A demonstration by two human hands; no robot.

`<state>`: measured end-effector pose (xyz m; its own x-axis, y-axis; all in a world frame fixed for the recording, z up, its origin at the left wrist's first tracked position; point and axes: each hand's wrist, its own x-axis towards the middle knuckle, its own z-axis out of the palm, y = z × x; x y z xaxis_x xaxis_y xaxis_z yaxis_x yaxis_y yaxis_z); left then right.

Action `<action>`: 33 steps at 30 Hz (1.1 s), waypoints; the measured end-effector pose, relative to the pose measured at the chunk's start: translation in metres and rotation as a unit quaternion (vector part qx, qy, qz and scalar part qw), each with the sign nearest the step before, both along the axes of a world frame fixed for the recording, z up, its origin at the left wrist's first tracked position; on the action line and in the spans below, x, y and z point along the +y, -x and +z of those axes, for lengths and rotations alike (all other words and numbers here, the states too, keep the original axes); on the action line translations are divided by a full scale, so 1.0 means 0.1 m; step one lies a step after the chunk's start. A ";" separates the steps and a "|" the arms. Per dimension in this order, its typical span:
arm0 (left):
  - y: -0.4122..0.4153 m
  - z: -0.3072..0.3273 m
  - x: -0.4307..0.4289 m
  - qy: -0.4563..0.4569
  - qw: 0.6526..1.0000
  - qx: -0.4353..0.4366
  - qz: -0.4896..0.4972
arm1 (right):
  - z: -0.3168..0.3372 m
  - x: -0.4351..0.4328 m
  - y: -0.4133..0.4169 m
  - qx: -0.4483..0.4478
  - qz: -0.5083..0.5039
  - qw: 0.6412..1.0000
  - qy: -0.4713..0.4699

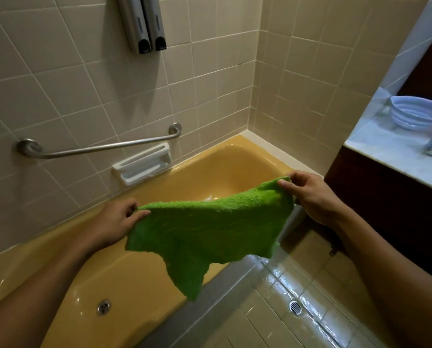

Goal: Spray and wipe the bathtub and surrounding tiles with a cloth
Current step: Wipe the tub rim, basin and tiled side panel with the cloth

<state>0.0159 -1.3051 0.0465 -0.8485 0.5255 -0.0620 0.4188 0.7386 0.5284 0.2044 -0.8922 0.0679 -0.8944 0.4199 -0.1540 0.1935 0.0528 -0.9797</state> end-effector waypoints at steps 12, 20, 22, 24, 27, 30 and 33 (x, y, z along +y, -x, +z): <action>-0.66 -0.09 0.85 -0.397 0.736 -0.467 0.288 | -0.40 -0.88 0.46 -0.031 -0.038 0.996 -0.073; -0.79 -0.39 0.97 -0.384 0.712 -0.462 0.364 | -0.52 -1.44 0.40 0.026 0.038 0.984 -0.172; -0.80 -0.39 0.98 -0.387 0.704 -0.459 0.379 | -0.59 -1.51 0.35 0.031 0.082 0.981 -0.173; -0.81 -0.37 0.99 -0.393 0.693 -0.464 0.387 | -0.66 -1.55 0.30 0.035 0.114 0.974 -0.193; -0.81 -0.34 0.99 -0.398 0.676 -0.481 0.390 | -0.75 -1.56 0.24 0.045 0.137 0.973 -0.181; -0.80 -0.32 0.98 -0.389 0.680 -0.485 0.389 | -0.80 -1.56 0.21 0.064 0.152 0.973 -0.163; -0.78 -0.30 0.98 -0.386 0.682 -0.485 0.389 | -0.80 -1.57 0.23 0.091 0.160 0.968 -0.172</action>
